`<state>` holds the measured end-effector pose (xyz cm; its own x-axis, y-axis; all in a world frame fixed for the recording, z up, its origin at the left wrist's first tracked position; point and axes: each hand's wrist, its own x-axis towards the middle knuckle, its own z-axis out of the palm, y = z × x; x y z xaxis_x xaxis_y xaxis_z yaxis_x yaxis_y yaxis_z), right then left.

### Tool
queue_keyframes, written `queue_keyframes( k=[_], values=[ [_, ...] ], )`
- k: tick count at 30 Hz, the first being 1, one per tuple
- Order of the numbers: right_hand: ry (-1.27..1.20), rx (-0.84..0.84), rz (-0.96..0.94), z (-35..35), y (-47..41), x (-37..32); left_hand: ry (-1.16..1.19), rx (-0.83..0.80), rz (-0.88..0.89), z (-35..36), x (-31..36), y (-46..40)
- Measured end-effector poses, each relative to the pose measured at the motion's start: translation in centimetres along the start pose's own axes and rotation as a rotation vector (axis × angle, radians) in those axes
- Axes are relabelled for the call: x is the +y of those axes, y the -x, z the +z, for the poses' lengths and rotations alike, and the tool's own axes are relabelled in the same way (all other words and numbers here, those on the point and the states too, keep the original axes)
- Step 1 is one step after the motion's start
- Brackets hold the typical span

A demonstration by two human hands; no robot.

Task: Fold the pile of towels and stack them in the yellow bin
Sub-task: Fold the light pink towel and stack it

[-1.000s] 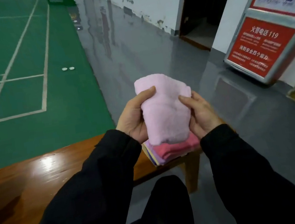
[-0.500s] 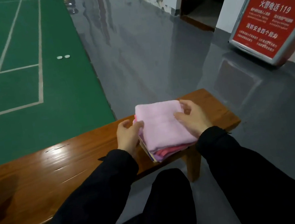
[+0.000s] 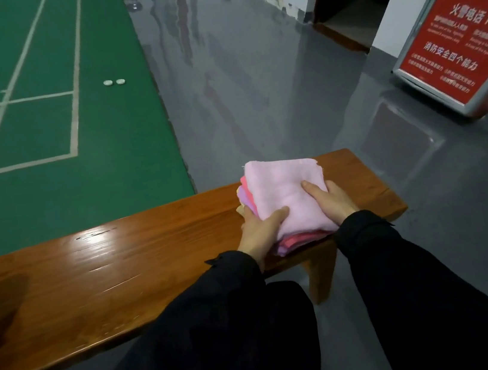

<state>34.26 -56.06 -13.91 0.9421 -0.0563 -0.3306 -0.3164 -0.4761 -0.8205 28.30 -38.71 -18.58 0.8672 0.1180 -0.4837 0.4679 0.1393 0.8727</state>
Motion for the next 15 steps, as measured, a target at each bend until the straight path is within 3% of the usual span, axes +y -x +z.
queue_keyframes(
  k=[4,7,11,15],
  values=[
    [0.171,0.172,-0.035,-1.8,-1.0,-0.3,-0.021,-0.052,0.051,2.3,-0.9,-4.1],
    [0.348,0.322,-0.187,-2.0,-0.8,-1.0,-0.004,-0.087,0.022,2.7,-1.0,-5.6],
    [0.567,0.322,-0.434,0.8,0.8,-3.6,0.021,-0.089,0.009,1.4,0.2,-2.9],
    [0.453,0.261,-0.611,5.6,4.2,-7.0,0.096,-0.016,0.053,-2.3,3.4,2.0]
  ],
)
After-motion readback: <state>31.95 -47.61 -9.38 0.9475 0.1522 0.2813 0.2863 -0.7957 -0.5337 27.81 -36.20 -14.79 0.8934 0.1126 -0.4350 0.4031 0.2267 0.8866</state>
